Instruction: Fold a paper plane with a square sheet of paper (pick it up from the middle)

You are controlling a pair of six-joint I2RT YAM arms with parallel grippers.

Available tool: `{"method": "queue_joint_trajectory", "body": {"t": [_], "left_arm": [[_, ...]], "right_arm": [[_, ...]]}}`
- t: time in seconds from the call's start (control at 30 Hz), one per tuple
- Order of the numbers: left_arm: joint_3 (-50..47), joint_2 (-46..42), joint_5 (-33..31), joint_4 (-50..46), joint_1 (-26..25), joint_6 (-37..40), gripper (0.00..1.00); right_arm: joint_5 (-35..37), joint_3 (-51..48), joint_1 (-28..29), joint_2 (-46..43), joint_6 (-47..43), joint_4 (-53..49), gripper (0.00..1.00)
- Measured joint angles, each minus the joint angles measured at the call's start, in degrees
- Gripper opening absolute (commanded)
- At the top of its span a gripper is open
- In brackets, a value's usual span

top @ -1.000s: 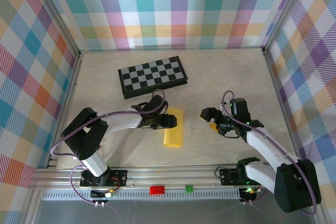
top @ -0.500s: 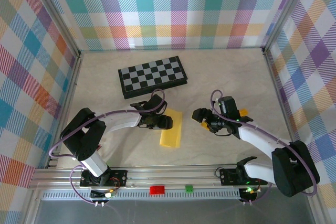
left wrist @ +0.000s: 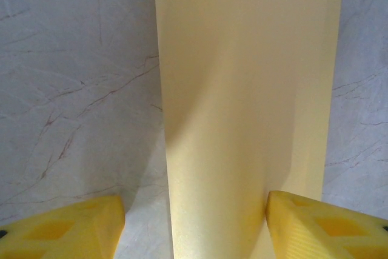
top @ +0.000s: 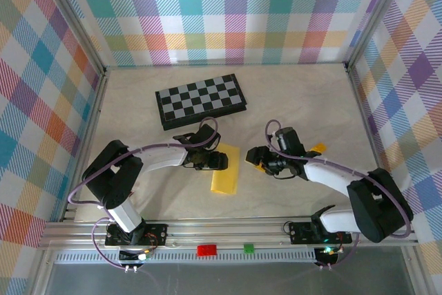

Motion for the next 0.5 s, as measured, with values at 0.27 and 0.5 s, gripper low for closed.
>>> {"method": "queue_joint_trajectory", "body": {"t": [0.27, 0.5], "left_arm": [[0.92, 0.74, -0.63, -0.83, -0.11, -1.44, 0.69], [2.05, 1.44, -3.08, -2.45, -1.31, -1.57, 0.7]], "right_arm": [[1.03, 3.78, 3.76, 5.05, 1.05, 1.31, 0.24], [2.8, 7.15, 6.82, 11.58, 2.14, 2.01, 0.06]]}}
